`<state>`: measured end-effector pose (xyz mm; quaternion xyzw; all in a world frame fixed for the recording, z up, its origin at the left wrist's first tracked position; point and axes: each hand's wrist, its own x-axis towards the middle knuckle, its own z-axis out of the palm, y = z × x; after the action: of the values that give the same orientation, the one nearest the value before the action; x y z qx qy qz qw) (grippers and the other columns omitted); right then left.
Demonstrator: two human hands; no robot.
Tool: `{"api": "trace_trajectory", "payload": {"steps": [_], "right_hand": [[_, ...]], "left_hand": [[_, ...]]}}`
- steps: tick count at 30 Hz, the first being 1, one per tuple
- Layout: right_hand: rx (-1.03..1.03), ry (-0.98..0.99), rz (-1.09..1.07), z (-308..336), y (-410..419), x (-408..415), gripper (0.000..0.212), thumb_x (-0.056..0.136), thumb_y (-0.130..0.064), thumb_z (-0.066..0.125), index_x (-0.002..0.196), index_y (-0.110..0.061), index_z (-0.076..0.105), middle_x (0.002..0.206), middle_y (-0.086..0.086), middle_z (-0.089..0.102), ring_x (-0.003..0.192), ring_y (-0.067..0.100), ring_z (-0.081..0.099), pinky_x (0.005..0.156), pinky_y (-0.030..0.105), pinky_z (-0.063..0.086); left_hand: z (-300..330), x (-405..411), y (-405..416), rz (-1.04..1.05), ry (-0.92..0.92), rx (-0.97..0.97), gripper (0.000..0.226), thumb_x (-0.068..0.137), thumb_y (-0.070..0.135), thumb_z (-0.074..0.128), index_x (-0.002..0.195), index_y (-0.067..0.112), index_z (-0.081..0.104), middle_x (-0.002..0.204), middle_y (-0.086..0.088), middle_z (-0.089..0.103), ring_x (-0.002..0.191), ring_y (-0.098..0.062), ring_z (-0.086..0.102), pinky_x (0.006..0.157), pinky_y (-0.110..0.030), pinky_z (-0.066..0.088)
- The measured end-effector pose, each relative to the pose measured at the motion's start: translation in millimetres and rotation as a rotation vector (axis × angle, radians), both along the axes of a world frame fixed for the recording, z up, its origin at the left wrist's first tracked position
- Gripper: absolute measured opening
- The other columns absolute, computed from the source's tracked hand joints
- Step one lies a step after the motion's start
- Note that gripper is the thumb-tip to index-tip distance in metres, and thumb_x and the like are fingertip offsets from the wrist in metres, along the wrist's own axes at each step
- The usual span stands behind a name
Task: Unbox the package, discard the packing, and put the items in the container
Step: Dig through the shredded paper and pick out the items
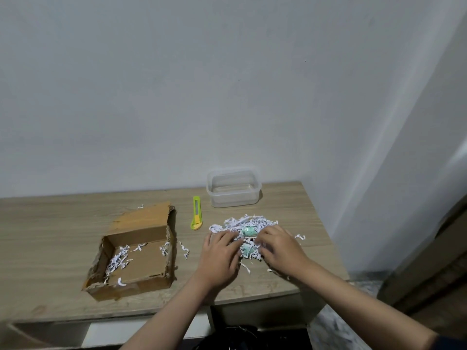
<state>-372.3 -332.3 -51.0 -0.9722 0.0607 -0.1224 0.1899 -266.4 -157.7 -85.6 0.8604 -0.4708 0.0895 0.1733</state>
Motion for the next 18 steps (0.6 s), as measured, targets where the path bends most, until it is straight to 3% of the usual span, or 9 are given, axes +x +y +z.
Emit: {"api": "trace_trajectory", "payload": {"steps": [3,10,14,18], "right_hand": [[-0.093,0.078,0.102,-4.8,6.6,2.7,0.025,0.085,-0.024,0.055,0.109,-0.023,0.065,0.107,-0.004,0.064,0.104,0.021,0.053,0.093,0.038,0.037],[-0.221,0.079,0.035,-18.1,-3.2,-4.3,0.012,0.081,-0.026,0.061,0.084,-0.02,0.071,0.081,-0.002,0.064,0.08,0.025,0.059,0.074,0.038,0.046],[-0.273,0.117,0.012,-17.8,-10.7,-8.6,0.017,0.081,-0.031,0.058,0.079,-0.019,0.07,0.08,-0.003,0.064,0.082,0.023,0.056,0.075,0.037,0.043],[-0.182,0.012,-0.04,-14.1,-2.8,-9.1,0.014,0.077,-0.03,0.055,0.076,-0.021,0.066,0.079,-0.006,0.06,0.08,0.018,0.052,0.076,0.035,0.039]], "left_hand": [[-4.5,1.7,7.1,0.023,-0.035,0.017,0.035,0.085,0.039,0.041,0.112,0.033,0.062,0.118,0.009,0.062,0.111,-0.018,0.055,0.1,-0.05,0.037],[-14.8,10.1,19.5,0.054,-0.027,0.019,0.026,0.08,0.035,0.051,0.098,0.03,0.069,0.114,0.007,0.065,0.107,-0.02,0.058,0.097,-0.051,0.041],[-17.0,9.6,23.9,0.075,0.016,-0.034,0.029,0.08,0.04,0.046,0.087,0.027,0.072,0.112,0.009,0.066,0.108,-0.019,0.058,0.101,-0.054,0.038],[-17.5,6.5,25.7,0.089,0.047,-0.093,0.03,0.083,0.046,0.046,0.086,0.025,0.067,0.112,0.009,0.067,0.111,-0.016,0.057,0.104,-0.052,0.033]]}}
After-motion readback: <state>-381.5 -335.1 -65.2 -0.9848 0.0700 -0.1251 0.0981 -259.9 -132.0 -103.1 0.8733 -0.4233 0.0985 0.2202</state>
